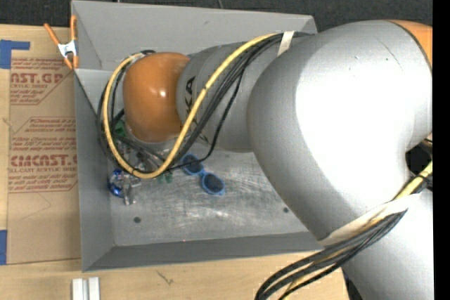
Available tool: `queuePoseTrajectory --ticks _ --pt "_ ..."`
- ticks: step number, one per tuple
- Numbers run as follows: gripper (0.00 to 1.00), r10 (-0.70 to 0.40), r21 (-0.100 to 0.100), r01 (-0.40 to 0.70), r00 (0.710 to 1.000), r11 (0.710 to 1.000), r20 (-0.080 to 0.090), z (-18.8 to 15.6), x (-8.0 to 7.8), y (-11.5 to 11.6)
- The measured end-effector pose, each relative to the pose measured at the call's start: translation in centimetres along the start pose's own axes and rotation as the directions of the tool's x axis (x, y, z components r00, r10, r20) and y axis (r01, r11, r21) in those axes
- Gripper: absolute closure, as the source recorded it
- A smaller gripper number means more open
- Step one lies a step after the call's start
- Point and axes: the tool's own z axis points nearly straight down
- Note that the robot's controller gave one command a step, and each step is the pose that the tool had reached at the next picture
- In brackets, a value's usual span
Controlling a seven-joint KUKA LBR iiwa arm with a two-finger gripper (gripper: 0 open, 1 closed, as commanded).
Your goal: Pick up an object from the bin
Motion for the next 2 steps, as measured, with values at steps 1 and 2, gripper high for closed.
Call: queuePoseTrajectory --ticks 1,2 --pt "1.00 0.000 0.000 0.000 1.000 1.000 0.000 0.00 0.00 0.00" --pt "1.00 0.000 0.000 0.000 1.000 1.000 0.000 0.00 0.00 0.00"
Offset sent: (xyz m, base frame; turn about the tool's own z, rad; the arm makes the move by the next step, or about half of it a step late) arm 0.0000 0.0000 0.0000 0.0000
